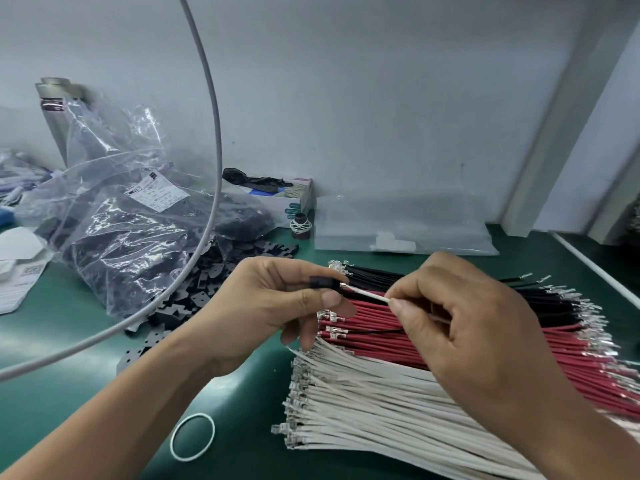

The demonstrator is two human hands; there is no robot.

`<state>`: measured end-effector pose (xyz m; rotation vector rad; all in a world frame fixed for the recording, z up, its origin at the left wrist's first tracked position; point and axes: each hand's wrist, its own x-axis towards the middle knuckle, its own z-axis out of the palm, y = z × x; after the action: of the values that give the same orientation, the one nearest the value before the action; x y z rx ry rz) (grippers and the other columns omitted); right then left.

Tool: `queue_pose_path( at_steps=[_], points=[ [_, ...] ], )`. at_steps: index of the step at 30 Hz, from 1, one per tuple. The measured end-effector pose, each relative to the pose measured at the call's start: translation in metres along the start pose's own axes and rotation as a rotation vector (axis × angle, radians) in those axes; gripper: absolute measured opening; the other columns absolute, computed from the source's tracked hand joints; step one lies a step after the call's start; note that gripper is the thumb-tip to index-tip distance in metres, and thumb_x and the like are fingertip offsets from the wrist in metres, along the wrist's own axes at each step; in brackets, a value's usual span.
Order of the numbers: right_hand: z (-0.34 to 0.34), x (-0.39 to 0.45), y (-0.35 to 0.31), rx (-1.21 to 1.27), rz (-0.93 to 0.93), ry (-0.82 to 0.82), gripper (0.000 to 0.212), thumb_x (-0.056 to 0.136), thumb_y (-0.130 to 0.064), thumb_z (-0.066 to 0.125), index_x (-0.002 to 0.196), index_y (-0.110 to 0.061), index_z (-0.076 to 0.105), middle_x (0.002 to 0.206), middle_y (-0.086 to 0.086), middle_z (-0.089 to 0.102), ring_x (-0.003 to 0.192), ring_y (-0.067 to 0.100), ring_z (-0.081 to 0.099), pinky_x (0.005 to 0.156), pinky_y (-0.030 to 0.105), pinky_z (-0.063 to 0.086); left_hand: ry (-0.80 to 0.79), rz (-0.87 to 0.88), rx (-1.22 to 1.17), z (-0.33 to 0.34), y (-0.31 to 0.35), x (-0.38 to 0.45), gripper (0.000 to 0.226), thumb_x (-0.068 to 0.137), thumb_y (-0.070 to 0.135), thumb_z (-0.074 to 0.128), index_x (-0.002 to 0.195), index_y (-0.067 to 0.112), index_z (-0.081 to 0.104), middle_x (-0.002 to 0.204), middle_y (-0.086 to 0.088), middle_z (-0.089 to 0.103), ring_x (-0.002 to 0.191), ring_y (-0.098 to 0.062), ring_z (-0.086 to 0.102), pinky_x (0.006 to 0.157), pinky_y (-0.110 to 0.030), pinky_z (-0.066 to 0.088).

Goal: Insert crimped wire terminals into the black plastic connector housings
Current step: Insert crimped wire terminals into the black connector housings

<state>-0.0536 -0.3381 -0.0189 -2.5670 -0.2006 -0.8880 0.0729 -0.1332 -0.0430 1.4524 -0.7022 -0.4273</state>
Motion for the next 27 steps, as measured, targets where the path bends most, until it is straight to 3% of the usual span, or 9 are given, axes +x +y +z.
queue_pose_path(
  at_steps=[13,18,27],
  points=[
    [0.006,0.001,0.002,-0.171,-0.216,0.127,0.013,0.093,-0.026,0.064,0.088,-0.021,0.075,0.081,-0.009,0.056,0.063,0.008,0.053,0.051,0.028,0.048,-0.029,-0.004,-0.029,0.002,0.0,-0.001,0.031,0.08,0.027,0.08,0.107,0.012,0.079,0.093,-0.02,0.079,0.047,-0.017,0.063,0.043,-0.021,0.044],
    [0.009,0.001,0.006,0.027,-0.084,0.088,0.012,0.092,-0.03,0.062,0.088,-0.026,0.072,0.082,-0.017,0.053,0.069,0.006,0.054,0.06,0.021,0.045,-0.066,0.026,0.051,0.002,0.001,-0.002,0.028,0.084,0.026,0.081,0.109,0.014,0.079,0.091,-0.017,0.079,0.05,-0.018,0.064,0.044,-0.022,0.042],
    [0.02,-0.001,-0.001,0.121,-0.045,0.069,0.015,0.093,-0.03,0.061,0.087,-0.022,0.072,0.084,-0.015,0.055,0.073,0.008,0.058,0.063,0.03,0.05,-0.129,0.051,0.173,0.005,0.003,-0.004,0.019,0.09,0.025,0.076,0.108,0.019,0.08,0.089,-0.012,0.08,0.049,-0.016,0.062,0.043,-0.023,0.038]
  ],
)
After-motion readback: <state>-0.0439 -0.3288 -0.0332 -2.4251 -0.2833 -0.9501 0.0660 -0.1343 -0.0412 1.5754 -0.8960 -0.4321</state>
